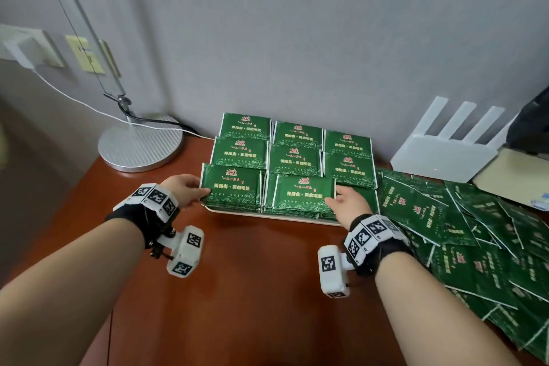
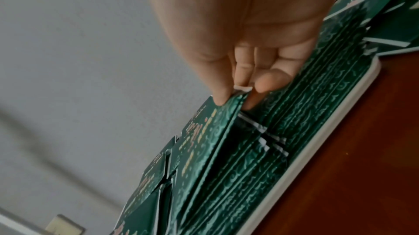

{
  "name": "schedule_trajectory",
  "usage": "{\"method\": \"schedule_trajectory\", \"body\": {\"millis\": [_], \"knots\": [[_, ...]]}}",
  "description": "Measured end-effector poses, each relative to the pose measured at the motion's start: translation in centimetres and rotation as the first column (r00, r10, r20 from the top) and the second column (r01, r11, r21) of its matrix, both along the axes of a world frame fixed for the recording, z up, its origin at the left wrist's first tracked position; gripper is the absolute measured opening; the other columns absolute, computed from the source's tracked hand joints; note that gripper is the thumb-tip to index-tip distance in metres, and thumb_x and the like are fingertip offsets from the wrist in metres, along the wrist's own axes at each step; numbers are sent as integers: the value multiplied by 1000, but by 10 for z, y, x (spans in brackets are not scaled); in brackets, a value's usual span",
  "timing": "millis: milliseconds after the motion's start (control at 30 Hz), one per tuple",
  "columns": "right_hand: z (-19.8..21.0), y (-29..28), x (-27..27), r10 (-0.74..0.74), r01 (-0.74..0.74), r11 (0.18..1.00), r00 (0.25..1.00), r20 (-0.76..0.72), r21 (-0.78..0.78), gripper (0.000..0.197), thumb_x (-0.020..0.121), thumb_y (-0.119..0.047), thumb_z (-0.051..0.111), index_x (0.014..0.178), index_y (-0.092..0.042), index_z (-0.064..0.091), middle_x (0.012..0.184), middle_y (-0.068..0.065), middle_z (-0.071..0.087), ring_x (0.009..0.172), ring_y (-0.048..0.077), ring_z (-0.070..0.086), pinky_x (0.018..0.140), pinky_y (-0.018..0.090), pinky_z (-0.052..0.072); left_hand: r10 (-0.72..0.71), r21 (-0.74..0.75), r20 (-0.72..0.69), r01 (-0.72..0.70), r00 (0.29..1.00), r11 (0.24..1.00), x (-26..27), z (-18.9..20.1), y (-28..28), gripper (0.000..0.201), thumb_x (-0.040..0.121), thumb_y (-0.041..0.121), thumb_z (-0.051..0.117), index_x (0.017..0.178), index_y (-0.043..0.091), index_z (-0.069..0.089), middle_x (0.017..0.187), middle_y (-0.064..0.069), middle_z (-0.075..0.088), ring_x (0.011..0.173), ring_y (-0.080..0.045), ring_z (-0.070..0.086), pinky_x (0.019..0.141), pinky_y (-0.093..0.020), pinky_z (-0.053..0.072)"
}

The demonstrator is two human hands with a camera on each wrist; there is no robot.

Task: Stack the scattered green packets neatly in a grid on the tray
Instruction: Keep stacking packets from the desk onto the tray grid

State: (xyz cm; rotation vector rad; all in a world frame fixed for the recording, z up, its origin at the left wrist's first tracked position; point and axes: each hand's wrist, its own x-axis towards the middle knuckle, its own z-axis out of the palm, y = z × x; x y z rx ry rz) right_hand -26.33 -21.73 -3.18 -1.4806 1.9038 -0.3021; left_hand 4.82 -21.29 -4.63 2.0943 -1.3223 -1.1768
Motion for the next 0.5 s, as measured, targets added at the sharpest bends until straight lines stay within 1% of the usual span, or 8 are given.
{"method": "schedule_trajectory", "body": {"millis": [33, 133, 233, 333, 400, 467, 500], "knots": [[-1, -2, 0, -15, 15, 1000, 1000, 10, -4, 49, 94, -24, 49, 140, -11, 36, 135, 9, 51, 117, 25, 53, 100, 34, 40, 11, 12, 0, -11, 1000, 1000, 2, -2, -3, 15, 87, 19, 62, 97, 8, 62, 68, 1, 59, 49, -10, 45, 36, -11, 36], [-4, -6, 1, -56, 57, 998, 997, 46, -28, 47, 92, -25, 53, 136, -14, 41, 130, 6, 55, 106, 24, 59, 95, 35, 46, 37, 21, 15, -37, 999, 999, 3, -4, -11, 16, 85, 20, 65, 98, 11, 62, 73, 3, 61, 53, -9, 49, 37, -13, 38], [-8, -10, 2, -62, 63, 997, 997, 43, -34, 47, 90, -27, 56, 134, -15, 43, 126, 5, 57, 102, 23, 61, 92, 35, 49, 42, 17, 35, -43, 999, 999, 1, -5, -16, 16, 84, 20, 66, 97, 12, 62, 77, 0, 62, 56, -10, 50, 33, -9, 36], [-10, -12, 5, -68, 70, 997, 997, 47, -43, 46, 90, -27, 57, 132, -15, 44, 122, 4, 59, 99, 22, 63, 89, 32, 48, 44, 31, 32, -45, 999, 998, 0, -6, -19, 14, 84, 19, 66, 95, 13, 60, 73, 1, 60, 54, -10, 51, 32, -7, 35], [-12, -13, 7, -79, 82, 996, 995, 57, -44, 45, 90, -27, 57, 131, -15, 44, 120, 4, 60, 97, 23, 63, 87, 32, 49, 47, 32, 31, -48, 998, 998, 1, -8, -20, 14, 84, 18, 66, 95, 12, 60, 72, 0, 60, 45, -7, 54, 33, -8, 37], [-14, -15, 8, -87, 90, 995, 995, 59, -49, 45, 89, -26, 57, 130, -14, 45, 118, 5, 60, 96, 24, 63, 88, 35, 50, 49, 25, 29, -50, 998, 998, 1, -9, -21, 13, 84, 17, 66, 93, 11, 60, 71, -2, 60, 31, 1, 50, 33, -8, 39], [-15, -15, 8, -85, 88, 995, 995, 52, -52, 44, 89, -26, 57, 130, -14, 45, 117, 4, 61, 96, 24, 63, 88, 35, 50, 54, 24, 25, -54, 998, 998, 0, -9, -21, 13, 84, 16, 66, 93, 10, 59, 70, -2, 60, 29, 1, 48, 33, -9, 39]]}}
